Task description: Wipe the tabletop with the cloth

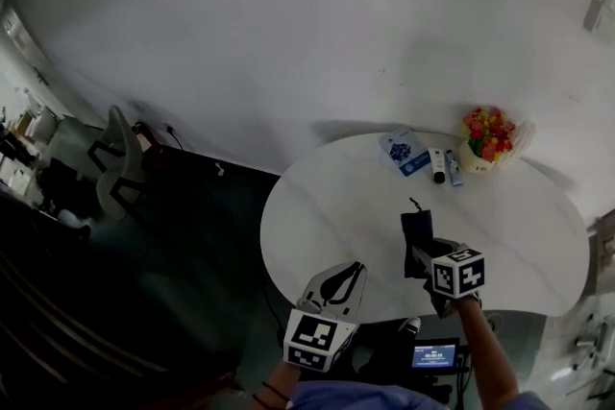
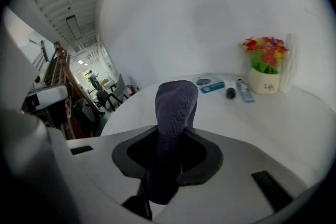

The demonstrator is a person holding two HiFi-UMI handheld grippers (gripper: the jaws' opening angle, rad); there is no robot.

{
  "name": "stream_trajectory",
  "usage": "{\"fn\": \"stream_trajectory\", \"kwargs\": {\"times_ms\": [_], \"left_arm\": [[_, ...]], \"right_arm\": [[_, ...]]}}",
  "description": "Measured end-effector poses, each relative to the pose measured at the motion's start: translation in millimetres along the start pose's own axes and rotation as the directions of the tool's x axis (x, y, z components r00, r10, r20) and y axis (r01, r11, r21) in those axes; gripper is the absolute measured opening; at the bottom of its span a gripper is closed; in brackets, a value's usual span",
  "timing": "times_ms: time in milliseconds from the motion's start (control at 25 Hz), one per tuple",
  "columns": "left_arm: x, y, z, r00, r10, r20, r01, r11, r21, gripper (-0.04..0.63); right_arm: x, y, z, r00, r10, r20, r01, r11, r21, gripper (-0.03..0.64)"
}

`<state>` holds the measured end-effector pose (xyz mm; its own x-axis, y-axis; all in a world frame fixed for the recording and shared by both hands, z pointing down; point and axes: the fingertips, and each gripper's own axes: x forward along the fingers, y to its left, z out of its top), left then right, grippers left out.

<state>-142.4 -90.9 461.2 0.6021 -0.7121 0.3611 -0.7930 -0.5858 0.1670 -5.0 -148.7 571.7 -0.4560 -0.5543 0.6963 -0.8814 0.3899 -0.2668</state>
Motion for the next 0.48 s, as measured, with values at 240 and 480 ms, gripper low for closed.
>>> {"fn": "stream_trajectory", "kwargs": {"times_ms": [240,480], "left_arm": [[-55.2,80.7,-15.5,0.990,0.144,0.000,-0.144,0.988,-0.050,0.026],[-109.6,136.9,-36.8,0.959,0.284,-0.014,-0.284,0.953,-0.105,0.026]], "right_arm": [[75.4,125.1,21.0,0.986,0.162,-0.036,-0.165,0.984,-0.072,0.100],[135.3,243.1,19.7,0.935,0.342,-0.096,-0.350,0.933,-0.087,0.100]]}}
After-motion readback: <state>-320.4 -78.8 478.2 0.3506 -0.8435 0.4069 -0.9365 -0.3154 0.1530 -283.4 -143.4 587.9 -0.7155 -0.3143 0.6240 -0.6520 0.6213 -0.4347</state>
